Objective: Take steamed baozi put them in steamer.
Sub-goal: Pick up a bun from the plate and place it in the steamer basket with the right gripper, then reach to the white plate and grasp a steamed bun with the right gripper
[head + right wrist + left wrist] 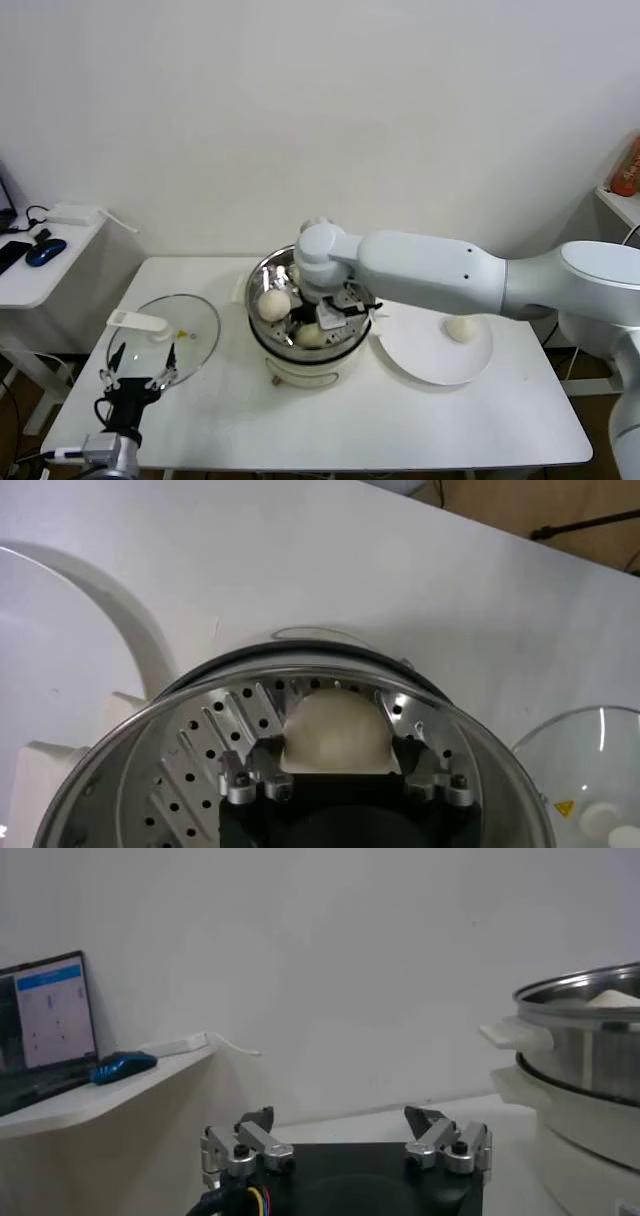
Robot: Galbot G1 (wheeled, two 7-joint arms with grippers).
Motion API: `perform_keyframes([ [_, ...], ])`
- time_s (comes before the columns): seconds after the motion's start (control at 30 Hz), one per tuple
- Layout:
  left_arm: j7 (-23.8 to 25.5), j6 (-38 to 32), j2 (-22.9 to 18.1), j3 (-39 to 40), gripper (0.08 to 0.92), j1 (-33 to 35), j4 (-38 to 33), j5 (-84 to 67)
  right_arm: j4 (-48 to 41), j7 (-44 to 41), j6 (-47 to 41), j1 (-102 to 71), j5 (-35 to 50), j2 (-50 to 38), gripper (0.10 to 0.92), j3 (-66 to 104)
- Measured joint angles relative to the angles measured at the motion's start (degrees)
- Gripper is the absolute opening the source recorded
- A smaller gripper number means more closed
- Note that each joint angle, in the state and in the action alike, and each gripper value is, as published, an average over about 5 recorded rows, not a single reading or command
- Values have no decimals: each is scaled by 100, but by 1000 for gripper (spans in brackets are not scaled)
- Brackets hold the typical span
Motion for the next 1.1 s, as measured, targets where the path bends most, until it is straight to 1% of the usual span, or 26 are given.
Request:
perform_keyframes([
  [0.13,-3,0,-1,-2,823,-5,2,1,-30,-31,29,29,51,-3,819,27],
  [0.37,-7,6,-17,13,823,-18,1,9,-100,-124,71,183,306,-58,823,76],
  [0.57,-8,17,-19,21,823,-27,-11,17,-160,-133,-71,509,809,-170,823,7],
  [0.77,-9,21,-1,29,823,-26,-34,16,-286,-85,-706,1128,1746,-467,823,-341],
  [1.1,-10,12,50,90,823,-19,-69,-9,-706,157,-2427,2090,3946,-1338,823,-1418],
])
